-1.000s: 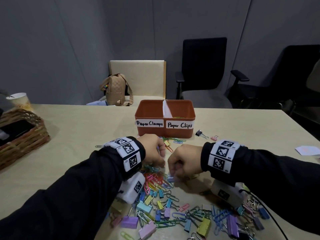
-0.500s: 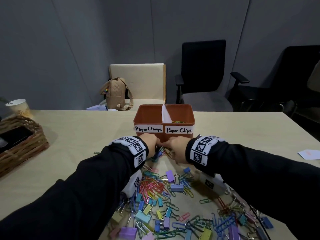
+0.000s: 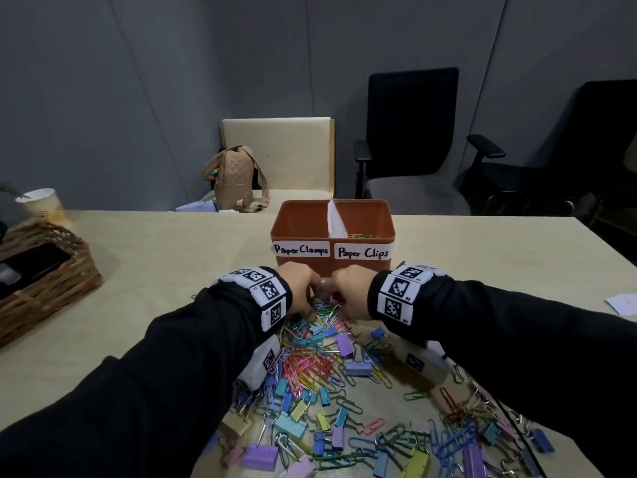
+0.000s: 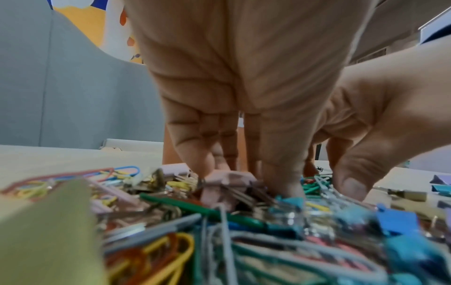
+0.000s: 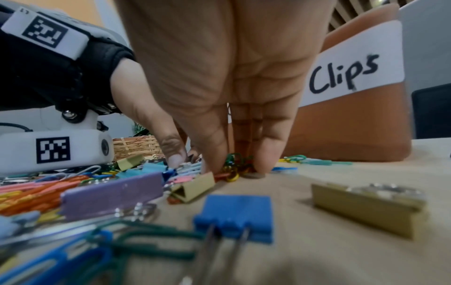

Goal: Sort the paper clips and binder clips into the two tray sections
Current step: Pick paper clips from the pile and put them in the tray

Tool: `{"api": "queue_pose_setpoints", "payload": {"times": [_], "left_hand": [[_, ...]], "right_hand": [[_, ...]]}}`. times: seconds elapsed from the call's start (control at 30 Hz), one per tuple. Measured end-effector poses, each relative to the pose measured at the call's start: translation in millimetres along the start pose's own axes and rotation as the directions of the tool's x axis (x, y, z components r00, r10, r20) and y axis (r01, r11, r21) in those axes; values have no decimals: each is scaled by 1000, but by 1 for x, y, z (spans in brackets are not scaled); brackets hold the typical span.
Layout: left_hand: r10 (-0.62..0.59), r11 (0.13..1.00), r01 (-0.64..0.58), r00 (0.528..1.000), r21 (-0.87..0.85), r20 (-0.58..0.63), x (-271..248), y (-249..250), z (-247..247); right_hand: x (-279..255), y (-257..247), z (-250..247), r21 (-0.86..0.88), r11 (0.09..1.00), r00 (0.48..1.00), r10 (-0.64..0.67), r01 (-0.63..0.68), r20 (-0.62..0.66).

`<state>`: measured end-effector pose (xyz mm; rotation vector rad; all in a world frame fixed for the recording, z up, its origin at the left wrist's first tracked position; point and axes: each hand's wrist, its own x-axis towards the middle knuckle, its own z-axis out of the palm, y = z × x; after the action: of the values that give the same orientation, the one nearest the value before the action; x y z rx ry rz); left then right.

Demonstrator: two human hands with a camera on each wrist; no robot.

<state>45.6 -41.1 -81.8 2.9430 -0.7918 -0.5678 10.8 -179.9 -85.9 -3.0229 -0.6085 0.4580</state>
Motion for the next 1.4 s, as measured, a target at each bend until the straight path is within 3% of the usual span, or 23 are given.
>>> {"api": "queue_pose_setpoints", "payload": {"times": [0.37, 0.6, 0.83, 0.93, 1.1, 1.27, 1.4], "left_hand": [[19, 999, -18, 999, -46, 26, -3, 9, 1], [64, 997, -65, 998, 48, 25, 0, 15, -1], [117, 981, -119, 993, -154, -18, -7, 5, -1], [134, 957, -140, 990, -256, -42, -11, 2, -8], [125, 903, -163, 985, -397, -120, -12, 2, -18], [39, 802, -189, 963, -567, -266, -12, 9, -36], [-17, 769, -195, 945, -608, -325, 2, 20, -53]], "right_hand": [[-4, 5, 3, 136, 989, 998, 57, -54, -16], [-4, 2, 6, 159, 986, 997, 64, -56, -45], [-12, 13, -5, 367, 926, 991, 122, -93, -56], [-19, 21, -12, 558, 824, 988, 148, -97, -48], [-24, 31, -23, 826, 560, 972, 222, -68, -71], [-27, 35, -42, 962, 271, 919, 374, 23, -127], [-27, 45, -63, 992, 54, 913, 387, 114, -126]]}}
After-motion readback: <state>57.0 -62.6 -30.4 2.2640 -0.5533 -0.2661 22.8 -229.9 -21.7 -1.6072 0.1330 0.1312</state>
